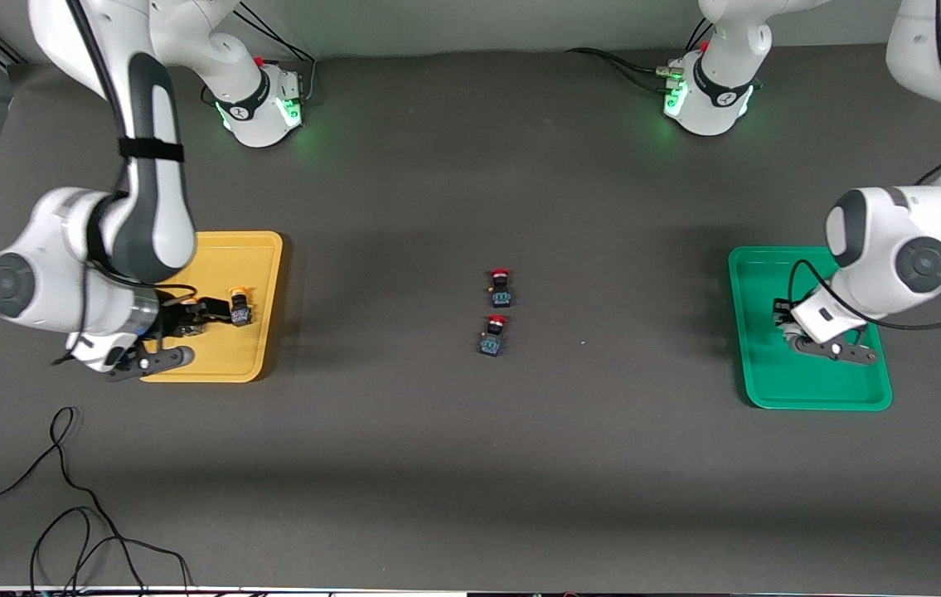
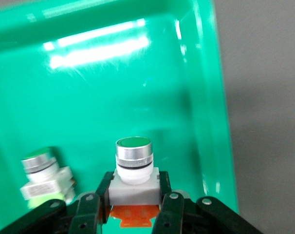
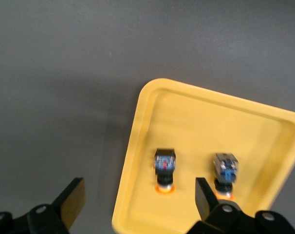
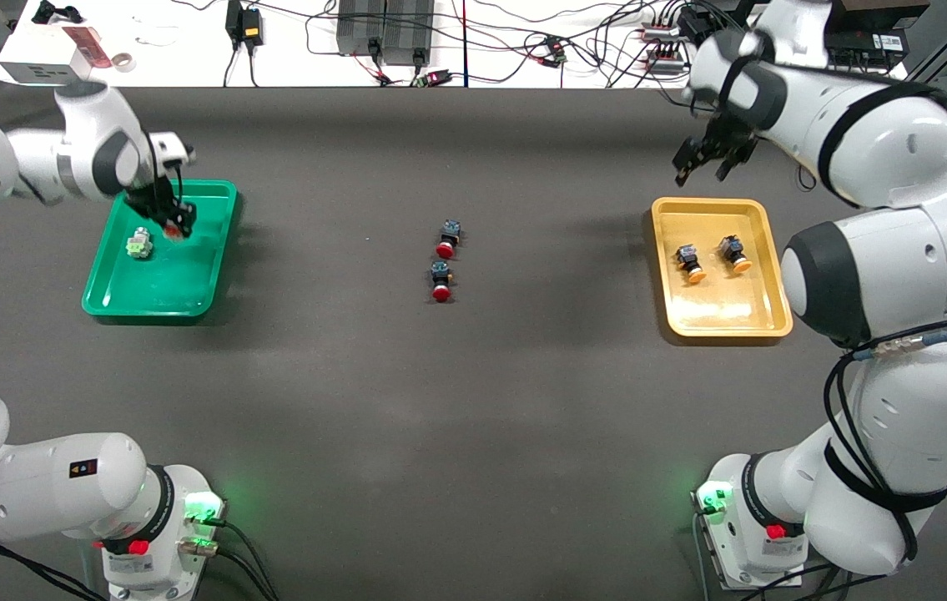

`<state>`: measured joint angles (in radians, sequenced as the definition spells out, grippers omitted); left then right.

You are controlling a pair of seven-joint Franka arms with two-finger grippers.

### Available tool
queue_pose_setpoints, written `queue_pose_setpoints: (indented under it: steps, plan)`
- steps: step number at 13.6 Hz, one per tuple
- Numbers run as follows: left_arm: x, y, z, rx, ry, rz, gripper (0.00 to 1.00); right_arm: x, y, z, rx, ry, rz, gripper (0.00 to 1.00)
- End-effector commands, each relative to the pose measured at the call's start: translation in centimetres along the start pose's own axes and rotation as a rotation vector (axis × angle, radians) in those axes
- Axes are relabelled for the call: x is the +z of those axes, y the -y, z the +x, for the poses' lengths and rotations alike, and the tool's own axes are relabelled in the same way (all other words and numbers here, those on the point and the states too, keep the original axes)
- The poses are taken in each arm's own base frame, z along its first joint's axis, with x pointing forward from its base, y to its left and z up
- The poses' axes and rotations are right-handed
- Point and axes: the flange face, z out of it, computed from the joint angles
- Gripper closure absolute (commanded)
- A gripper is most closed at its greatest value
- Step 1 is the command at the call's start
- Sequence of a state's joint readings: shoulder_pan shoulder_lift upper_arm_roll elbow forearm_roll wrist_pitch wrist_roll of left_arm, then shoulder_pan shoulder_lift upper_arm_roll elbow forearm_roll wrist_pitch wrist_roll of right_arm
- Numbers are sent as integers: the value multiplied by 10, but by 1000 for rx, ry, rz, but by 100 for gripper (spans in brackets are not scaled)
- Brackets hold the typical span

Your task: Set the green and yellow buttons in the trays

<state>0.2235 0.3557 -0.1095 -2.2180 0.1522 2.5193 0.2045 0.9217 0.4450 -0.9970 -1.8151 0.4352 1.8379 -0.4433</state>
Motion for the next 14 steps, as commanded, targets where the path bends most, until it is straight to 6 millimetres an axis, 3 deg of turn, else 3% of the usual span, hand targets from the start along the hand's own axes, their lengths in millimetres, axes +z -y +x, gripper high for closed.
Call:
queue_pose_setpoints:
  steps: [1, 3, 4, 5, 6, 8, 9, 11, 14]
  plan:
    - [23, 7, -14, 5, -24, -3, 100, -61, 3, -8, 9, 41, -14, 0]
    - [28, 5, -15, 6, -16, -7, 100, -98, 1, -17, 3, 46, -21, 0]
    - [29, 5, -15, 8, -13, -8, 18, -111, 0, -23, -4, 48, -31, 0]
    - [25, 6, -15, 8, -8, -7, 0, -126, 0, -29, -14, 39, -52, 0]
    - [15, 8, -13, 9, -14, -1, 0, -139, 3, -33, 7, 23, -70, 0]
    - [-33, 10, -7, 8, 13, 18, 0, -163, 2, -49, 60, -10, -76, 0]
    - [-68, 12, -4, 2, 41, 25, 0, -171, 9, -54, 63, -20, -86, 0]
    - [-147, 12, 1, -7, 103, 36, 0, -183, 2, -68, 104, -23, -87, 0]
    - [-248, 8, 15, -30, 185, -12, 0, -197, -16, -83, 165, -43, -76, 0]
